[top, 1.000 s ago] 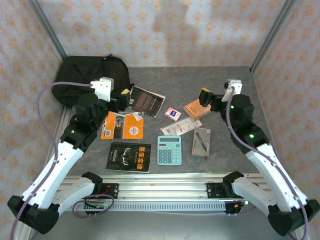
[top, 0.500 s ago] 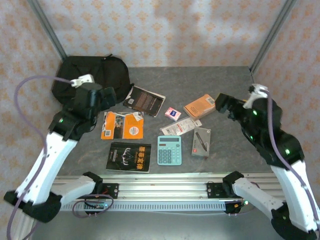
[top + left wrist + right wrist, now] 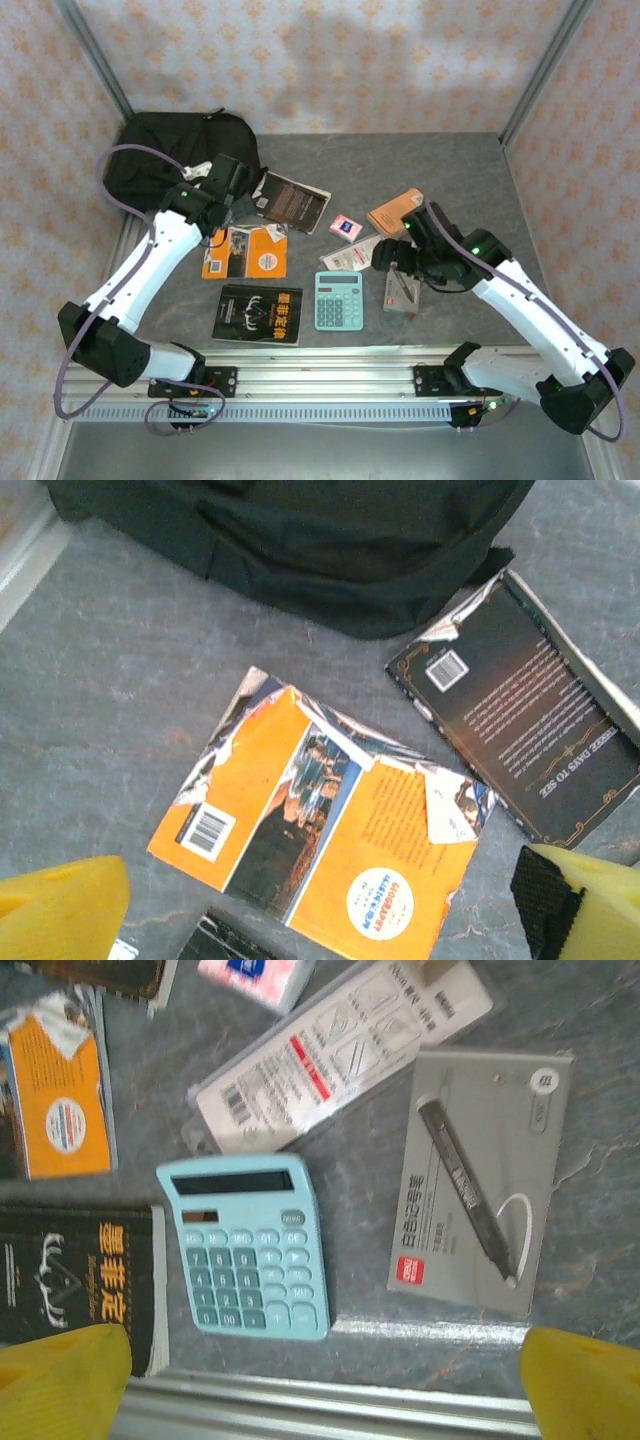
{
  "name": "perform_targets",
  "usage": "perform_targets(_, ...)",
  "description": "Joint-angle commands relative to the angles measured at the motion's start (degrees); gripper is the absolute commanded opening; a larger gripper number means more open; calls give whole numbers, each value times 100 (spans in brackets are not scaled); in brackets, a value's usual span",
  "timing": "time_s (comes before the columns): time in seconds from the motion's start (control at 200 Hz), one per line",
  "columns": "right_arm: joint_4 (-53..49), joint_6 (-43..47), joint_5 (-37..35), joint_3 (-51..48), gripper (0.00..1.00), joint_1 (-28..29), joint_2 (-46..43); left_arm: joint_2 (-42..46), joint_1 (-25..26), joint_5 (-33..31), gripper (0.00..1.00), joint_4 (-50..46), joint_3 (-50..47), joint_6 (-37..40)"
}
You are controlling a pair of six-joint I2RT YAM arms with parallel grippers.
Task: Pack the student bag
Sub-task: Pick up the student bag from the top-left of the table.
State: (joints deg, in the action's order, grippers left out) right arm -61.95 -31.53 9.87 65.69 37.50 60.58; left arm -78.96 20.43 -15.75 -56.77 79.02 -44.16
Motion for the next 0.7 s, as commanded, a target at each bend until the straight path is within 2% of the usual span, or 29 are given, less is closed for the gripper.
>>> perform_targets(0.0,-230,-102,-269,-124,100,56,90,-103,-290,91,100,-239,128,-327)
perform_targets(0.135,293,26,-207,-17,100,56,580,-349,-978,650,100,214,449,-231)
perform_targets(0.205,357,81,-189,197,100,52,952,-650,-1217,542,100,222,803,-73)
perform_targets(0.29,281,-127,-505,511,99,56,1197,-1056,-1464,612,100,245,1220,50)
perform_targets(0.425,403,-46,-950,846,99,47,1180,-1512,-1773,868,100,815,1335,-128)
perform_targets(0.535,547,-15,-1454,948,99,18,1016,-1828,-2036,1361,100,1518,1199,-292)
perform_targets(0.641,843,-120,-1529,785,99,-58,771,-2273,-2171,1657,100,1870,1283,-486)
perform_targets(0.696,914,-119,-1533,716,100,-84,751,-2592,-2183,1963,100,1950,1534,-346)
